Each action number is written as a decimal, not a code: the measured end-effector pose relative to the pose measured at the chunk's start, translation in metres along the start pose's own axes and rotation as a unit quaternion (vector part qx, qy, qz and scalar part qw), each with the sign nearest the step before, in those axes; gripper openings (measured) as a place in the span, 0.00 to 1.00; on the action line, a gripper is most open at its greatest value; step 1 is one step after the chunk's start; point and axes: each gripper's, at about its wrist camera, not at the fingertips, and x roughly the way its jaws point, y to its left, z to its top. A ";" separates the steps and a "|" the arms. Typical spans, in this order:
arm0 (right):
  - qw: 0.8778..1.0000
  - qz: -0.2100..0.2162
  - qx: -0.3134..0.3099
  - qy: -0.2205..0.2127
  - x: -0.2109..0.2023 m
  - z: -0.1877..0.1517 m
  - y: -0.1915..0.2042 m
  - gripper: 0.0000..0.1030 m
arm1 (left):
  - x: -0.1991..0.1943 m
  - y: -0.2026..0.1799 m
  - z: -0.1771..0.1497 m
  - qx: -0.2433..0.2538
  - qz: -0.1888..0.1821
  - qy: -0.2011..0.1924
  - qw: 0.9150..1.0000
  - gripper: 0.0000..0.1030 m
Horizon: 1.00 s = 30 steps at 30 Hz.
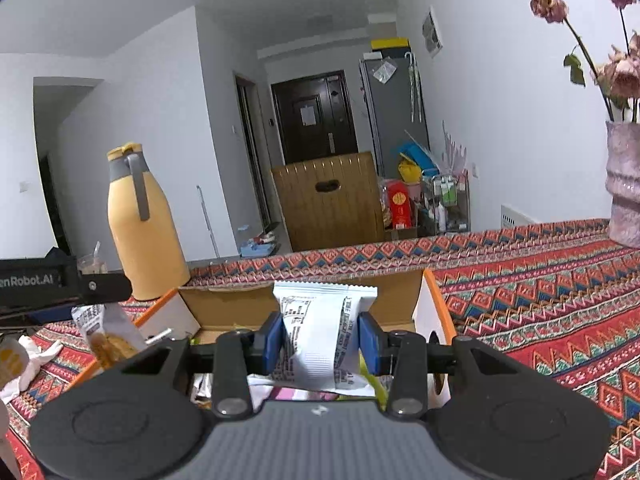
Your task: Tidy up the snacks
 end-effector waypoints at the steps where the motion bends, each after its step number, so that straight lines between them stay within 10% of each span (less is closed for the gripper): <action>1: 1.000 0.000 0.000 0.002 0.002 -0.001 0.000 0.38 | 0.001 0.001 -0.001 0.000 0.000 0.002 1.000 0.62; 7: 1.000 -0.005 -0.007 0.021 0.015 -0.010 0.002 0.38 | 0.009 0.001 -0.008 0.004 0.008 0.016 1.000 0.64; 11: 1.000 -0.008 -0.011 0.027 0.016 -0.014 0.003 0.41 | 0.006 0.001 -0.011 0.005 0.016 0.008 1.000 0.91; 15: 1.000 -0.018 -0.008 0.023 0.012 -0.015 0.002 0.85 | 0.002 0.002 -0.010 0.001 0.021 -0.002 1.000 1.00; 18: 0.999 -0.023 -0.010 0.021 0.010 -0.017 0.001 0.99 | 0.004 0.004 -0.009 -0.006 0.022 0.002 1.000 1.00; 30: 0.999 -0.027 -0.007 0.018 0.004 -0.014 -0.001 1.00 | -0.004 0.002 -0.006 -0.004 0.023 -0.004 1.000 1.00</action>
